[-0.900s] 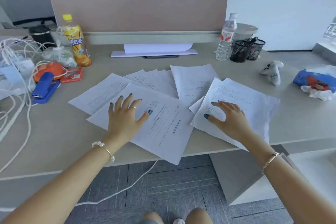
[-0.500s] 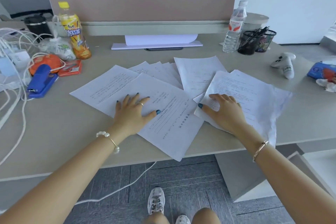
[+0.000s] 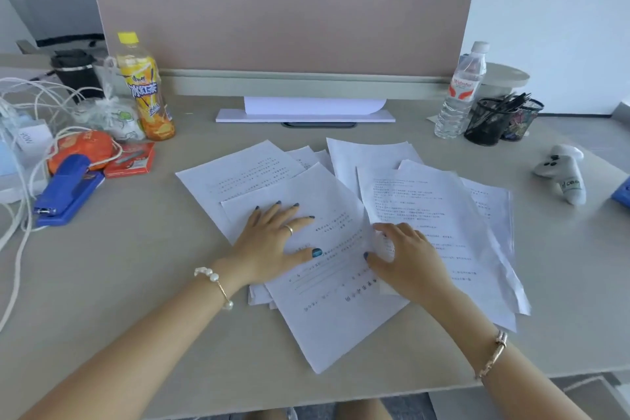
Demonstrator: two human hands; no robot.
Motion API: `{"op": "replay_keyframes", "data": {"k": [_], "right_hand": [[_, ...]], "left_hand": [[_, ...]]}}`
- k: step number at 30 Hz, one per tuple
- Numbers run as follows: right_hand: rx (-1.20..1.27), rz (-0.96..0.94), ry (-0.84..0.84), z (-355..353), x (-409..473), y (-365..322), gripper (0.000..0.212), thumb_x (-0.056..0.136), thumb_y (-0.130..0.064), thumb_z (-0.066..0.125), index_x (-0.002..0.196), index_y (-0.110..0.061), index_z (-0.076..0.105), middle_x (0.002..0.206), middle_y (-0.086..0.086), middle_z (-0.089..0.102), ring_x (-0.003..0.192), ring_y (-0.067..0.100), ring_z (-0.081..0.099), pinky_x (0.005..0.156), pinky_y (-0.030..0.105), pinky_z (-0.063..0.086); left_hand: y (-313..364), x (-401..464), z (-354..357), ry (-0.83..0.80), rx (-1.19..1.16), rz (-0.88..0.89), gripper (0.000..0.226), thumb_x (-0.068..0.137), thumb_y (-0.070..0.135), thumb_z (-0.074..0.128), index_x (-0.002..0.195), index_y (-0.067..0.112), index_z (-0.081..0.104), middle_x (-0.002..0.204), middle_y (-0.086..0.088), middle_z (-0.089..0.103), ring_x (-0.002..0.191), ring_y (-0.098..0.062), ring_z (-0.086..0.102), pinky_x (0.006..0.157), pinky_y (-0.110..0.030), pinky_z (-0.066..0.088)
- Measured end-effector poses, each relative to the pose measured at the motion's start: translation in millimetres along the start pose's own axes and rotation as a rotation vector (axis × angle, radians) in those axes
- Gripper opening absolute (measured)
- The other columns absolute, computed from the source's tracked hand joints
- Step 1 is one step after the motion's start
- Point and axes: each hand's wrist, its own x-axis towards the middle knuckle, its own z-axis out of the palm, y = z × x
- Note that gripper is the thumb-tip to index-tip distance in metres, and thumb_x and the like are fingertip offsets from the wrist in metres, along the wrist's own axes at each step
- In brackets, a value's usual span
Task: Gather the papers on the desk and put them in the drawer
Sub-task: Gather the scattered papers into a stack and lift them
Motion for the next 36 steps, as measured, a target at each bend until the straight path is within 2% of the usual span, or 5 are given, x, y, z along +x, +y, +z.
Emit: {"op": "replay_keyframes", "data": {"k": [4,11,21,28,36], "right_hand": [[-0.006,0.024,0.156,-4,5,-3,0.032,0.089,-0.014,0.041,0.06,-0.017,0.027,0.057,0.0,0.037,0.049,0.017,0.031,0.046,0.028,0.02],[0.095,-0.201,0.347,-10,23,-32,0.034,0.09,-0.008,0.044,0.064,-0.02,0.026,0.052,-0.009,0.024,0.042,0.013,0.023,0.042,0.026,0.017],[0.218,-0.26,-0.272,-4,21,-41,0.077,0.062,-0.082,0.043,0.12,-0.033,0.06,0.126,-0.015,0.06,0.113,0.008,0.056,0.1,0.029,0.044],[0.113,-0.05,0.194,-20,62,18,0.057,0.081,-0.058,0.055,0.127,-0.024,0.053,0.134,0.003,0.055,0.126,0.026,0.043,0.099,0.035,0.036],[0.025,0.334,0.1,-26,99,71,0.074,0.078,-0.063,0.051,0.139,-0.024,0.035,0.141,0.015,0.042,0.131,0.035,0.028,0.102,0.046,0.024]], "left_hand": [[1,-6,1,0.279,-0.11,-0.009,0.086,0.07,0.082,0.024,0.133,0.03,0.049,0.149,0.006,0.04,0.141,-0.013,0.027,0.118,-0.032,0.011],[-9,-4,-1,0.541,-0.123,-0.342,0.062,0.082,0.062,0.046,0.133,0.026,0.046,0.154,-0.009,0.029,0.143,-0.036,0.016,0.116,-0.049,0.013],[-30,18,-19,0.615,-0.614,-0.626,0.062,0.087,0.036,0.057,0.139,0.01,0.034,0.144,-0.019,0.042,0.132,-0.037,0.037,0.109,-0.044,0.028],[-17,23,-30,0.67,-0.71,-0.424,0.071,0.079,0.024,0.071,0.138,0.012,0.035,0.144,-0.01,0.039,0.133,-0.024,0.037,0.108,-0.035,0.033],[-12,26,-30,0.545,-0.873,-0.488,0.073,0.076,0.038,0.071,0.137,0.027,0.032,0.128,-0.002,0.044,0.12,-0.02,0.046,0.09,-0.035,0.043]]}}
